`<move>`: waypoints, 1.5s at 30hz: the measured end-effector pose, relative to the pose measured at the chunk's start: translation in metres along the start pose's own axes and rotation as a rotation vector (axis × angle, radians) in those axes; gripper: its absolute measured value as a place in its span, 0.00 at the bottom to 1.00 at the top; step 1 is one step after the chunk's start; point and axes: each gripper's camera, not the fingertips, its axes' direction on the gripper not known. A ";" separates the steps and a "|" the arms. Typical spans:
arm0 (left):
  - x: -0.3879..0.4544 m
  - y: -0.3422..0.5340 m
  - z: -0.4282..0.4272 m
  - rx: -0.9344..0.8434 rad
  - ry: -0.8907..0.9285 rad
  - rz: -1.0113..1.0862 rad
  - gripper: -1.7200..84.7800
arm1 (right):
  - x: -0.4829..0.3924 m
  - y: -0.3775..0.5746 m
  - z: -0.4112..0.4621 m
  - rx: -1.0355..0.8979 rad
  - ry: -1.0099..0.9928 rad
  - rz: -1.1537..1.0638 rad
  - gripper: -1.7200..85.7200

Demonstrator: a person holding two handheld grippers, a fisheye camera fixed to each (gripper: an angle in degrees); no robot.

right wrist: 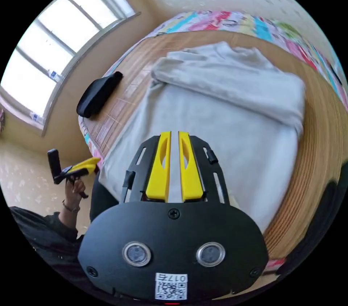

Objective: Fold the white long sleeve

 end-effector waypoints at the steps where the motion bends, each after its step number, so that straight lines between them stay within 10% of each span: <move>1: -0.005 -0.002 -0.005 0.005 -0.014 0.005 0.18 | 0.031 0.045 -0.028 -0.005 -0.014 0.077 0.09; 11: -0.022 -0.010 0.025 -0.130 0.005 -0.008 0.16 | 0.205 0.355 -0.171 -0.047 -0.145 0.536 0.18; 20: -0.062 -0.004 0.034 -0.221 0.005 -0.038 0.10 | 0.246 0.393 -0.166 -0.035 -0.221 0.610 0.11; 31: -0.076 0.013 -0.061 -0.011 0.874 0.113 0.08 | 0.251 0.469 -0.360 0.552 -1.182 0.527 0.04; 45: -0.067 -0.157 0.030 0.367 0.626 -0.119 0.07 | 0.254 0.275 -0.403 0.690 -0.459 0.525 0.04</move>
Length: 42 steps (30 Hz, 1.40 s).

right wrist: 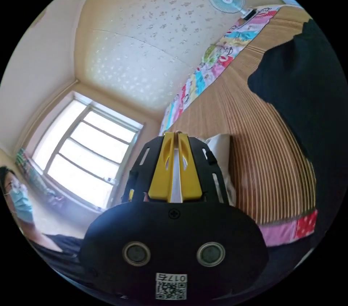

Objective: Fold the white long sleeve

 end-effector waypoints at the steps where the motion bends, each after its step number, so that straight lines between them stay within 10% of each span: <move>1: -0.017 -0.026 0.031 -0.012 -0.048 -0.027 0.08 | 0.007 -0.015 0.032 0.031 0.058 -0.004 0.04; 8: -0.100 -0.125 0.152 -0.108 -0.301 -0.045 0.12 | 0.070 -0.073 0.208 -0.051 0.317 0.084 0.06; 18: -0.082 -0.053 0.074 -0.278 -0.492 -0.055 0.22 | -0.062 0.039 0.223 -0.028 0.363 -0.242 0.05; 26: -0.115 -0.001 0.049 -0.301 -0.396 -0.310 0.10 | -0.102 0.147 0.458 -0.563 0.685 -0.462 0.03; 32: -0.029 -0.043 0.071 -0.262 -0.330 0.010 0.08 | -0.155 0.109 0.330 -0.399 0.445 -0.412 0.03; 42: 0.075 0.072 0.348 -0.715 -0.155 0.475 0.14 | -0.086 0.109 0.039 -0.183 0.412 -0.117 0.04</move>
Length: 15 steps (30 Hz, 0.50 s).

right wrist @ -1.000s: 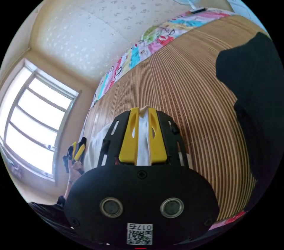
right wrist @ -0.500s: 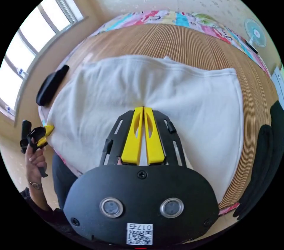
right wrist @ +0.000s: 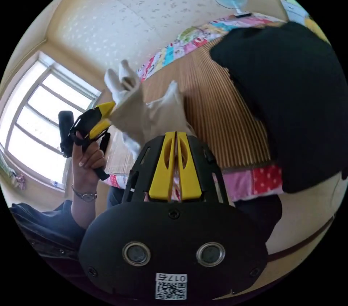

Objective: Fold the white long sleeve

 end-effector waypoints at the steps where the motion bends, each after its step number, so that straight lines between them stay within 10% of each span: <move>1: -0.005 0.005 0.029 -0.079 0.065 -0.011 0.16 | 0.023 0.010 -0.010 -0.031 -0.010 0.043 0.04; 5: -0.019 0.053 0.006 0.071 0.154 -0.023 0.17 | 0.077 0.046 -0.047 -0.076 -0.196 0.110 0.08; 9: -0.064 0.124 -0.070 0.243 -0.191 -0.276 0.22 | 0.098 0.063 -0.061 -0.100 -0.382 0.138 0.12; 15: -0.161 0.175 -0.021 -0.029 0.036 -0.599 0.16 | 0.091 0.050 -0.044 -0.124 -0.597 0.195 0.25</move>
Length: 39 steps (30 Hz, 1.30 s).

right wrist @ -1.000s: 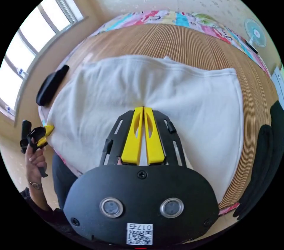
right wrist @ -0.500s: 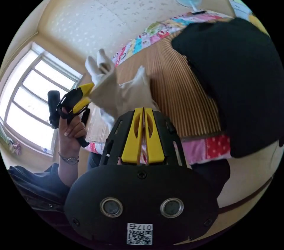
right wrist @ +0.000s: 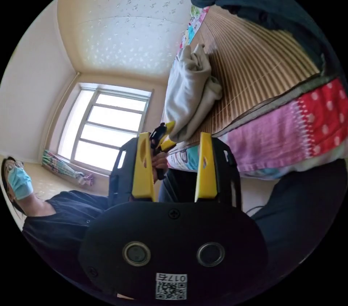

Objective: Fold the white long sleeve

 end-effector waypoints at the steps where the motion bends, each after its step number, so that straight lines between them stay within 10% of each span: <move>1: -0.012 0.004 0.004 0.007 0.042 -0.032 0.13 | 0.000 -0.006 0.009 -0.020 -0.030 0.021 0.28; 15: 0.093 0.173 -0.097 -0.036 0.083 0.427 0.07 | -0.119 -0.083 0.054 -0.063 -0.240 -0.036 0.24; 25: 0.097 0.203 -0.152 0.043 -0.139 0.478 0.09 | -0.284 -0.226 -0.158 0.312 -0.134 -0.360 0.19; 39: 0.065 0.205 -0.093 -0.058 -0.028 0.205 0.11 | -0.109 -0.137 -0.238 0.598 0.135 0.047 0.10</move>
